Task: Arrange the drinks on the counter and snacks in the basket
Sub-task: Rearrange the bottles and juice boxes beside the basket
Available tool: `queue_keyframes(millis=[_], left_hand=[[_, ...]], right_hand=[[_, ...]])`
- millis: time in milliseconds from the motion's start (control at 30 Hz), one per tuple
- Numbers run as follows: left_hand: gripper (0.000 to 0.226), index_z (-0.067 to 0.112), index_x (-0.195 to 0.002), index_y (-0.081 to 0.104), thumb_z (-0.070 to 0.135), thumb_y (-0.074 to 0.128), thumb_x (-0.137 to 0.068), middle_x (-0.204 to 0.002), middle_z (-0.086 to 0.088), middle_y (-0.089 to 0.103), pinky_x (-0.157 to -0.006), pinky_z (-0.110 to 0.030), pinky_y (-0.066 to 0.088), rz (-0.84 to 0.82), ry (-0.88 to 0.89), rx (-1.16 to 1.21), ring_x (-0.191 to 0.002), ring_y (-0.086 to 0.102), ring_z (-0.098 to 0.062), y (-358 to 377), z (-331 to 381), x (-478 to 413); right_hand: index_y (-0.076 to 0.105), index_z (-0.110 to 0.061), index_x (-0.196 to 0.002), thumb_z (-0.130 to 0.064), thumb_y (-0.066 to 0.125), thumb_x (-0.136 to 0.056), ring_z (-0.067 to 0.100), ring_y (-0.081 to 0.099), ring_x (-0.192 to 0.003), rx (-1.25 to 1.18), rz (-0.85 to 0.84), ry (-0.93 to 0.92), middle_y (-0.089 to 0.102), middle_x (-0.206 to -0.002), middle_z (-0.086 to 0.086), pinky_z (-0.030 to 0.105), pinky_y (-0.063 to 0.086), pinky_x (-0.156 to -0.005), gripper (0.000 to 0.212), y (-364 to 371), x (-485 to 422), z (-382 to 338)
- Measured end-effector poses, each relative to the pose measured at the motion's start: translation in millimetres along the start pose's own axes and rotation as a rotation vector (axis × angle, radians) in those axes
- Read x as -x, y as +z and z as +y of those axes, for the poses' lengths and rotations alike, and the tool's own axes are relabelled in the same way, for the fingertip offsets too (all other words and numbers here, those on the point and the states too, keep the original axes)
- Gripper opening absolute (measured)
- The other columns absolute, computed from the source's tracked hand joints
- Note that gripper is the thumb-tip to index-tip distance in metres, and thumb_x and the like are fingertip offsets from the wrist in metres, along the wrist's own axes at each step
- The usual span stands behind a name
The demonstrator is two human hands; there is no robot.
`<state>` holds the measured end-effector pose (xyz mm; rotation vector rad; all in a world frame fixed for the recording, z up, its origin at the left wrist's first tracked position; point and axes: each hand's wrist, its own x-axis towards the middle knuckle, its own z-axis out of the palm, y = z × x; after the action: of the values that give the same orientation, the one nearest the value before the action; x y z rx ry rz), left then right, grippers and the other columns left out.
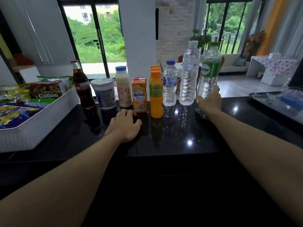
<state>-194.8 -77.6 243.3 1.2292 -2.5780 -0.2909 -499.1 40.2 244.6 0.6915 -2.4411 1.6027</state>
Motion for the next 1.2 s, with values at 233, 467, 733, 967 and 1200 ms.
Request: queue_keyframes(millis=[233, 467, 733, 967, 1200], left_hand=[[0.051, 0.026, -0.142, 0.042, 0.051, 0.039, -0.098, -0.147, -0.003, 0.037, -0.112, -0.043, 0.026, -0.003, 0.005, 0.005, -0.138, 0.033, -0.023, -0.3, -0.2, 1.5], [0.052, 0.025, -0.144, 0.041, 0.05, 0.04, -0.099, -0.148, -0.004, 0.037, -0.113, -0.044, 0.026, -0.007, 0.003, 0.014, -0.139, 0.032, -0.023, -3.5, 2.1, 3.8], [0.051, 0.025, -0.144, 0.042, 0.05, 0.04, -0.099, -0.149, -0.004, 0.036, -0.114, -0.044, 0.026, -0.008, 0.008, 0.019, -0.139, 0.032, -0.023, -4.6, 3.2, 5.0], [0.051, 0.025, -0.143, 0.042, 0.05, 0.04, -0.098, -0.148, -0.004, 0.037, -0.113, -0.044, 0.026, -0.009, 0.01, 0.01, -0.138, 0.033, -0.023, -3.0, 1.0, 3.7], [0.053, 0.025, -0.145, 0.04, 0.05, 0.039, -0.099, -0.149, -0.004, 0.035, -0.114, -0.043, 0.025, -0.018, 0.007, 0.012, -0.139, 0.032, -0.023, -5.1, 2.9, 5.0]], right_hand=[[0.032, -0.013, -0.145, -0.028, 0.077, -0.081, 0.036, 0.048, -0.125, 0.006, 0.023, 0.029, 0.041, -0.139, 0.015, 0.048, 0.042, -0.107, 0.08, -0.4, -0.4, 0.0], [0.036, -0.011, -0.142, -0.027, 0.07, -0.088, 0.037, 0.049, -0.125, 0.04, 0.008, -0.016, 0.049, -0.136, 0.015, 0.044, 0.043, -0.103, 0.067, -0.7, -2.8, 2.9], [0.034, -0.016, -0.142, -0.031, 0.076, -0.083, 0.037, 0.049, -0.122, 0.016, 0.029, -0.005, 0.041, -0.135, 0.016, 0.048, 0.042, -0.106, 0.073, -1.6, 0.1, 0.7], [0.023, -0.015, -0.152, -0.027, 0.065, -0.091, 0.04, 0.045, -0.129, 0.07, -0.031, -0.005, 0.038, -0.143, 0.018, 0.05, 0.038, -0.11, 0.075, 1.4, -2.3, 4.0], [0.03, -0.017, -0.146, -0.038, 0.075, -0.085, 0.039, 0.05, -0.123, 0.041, 0.004, 0.033, 0.041, -0.137, 0.016, 0.052, 0.041, -0.107, 0.078, 3.3, -3.0, 0.8]])
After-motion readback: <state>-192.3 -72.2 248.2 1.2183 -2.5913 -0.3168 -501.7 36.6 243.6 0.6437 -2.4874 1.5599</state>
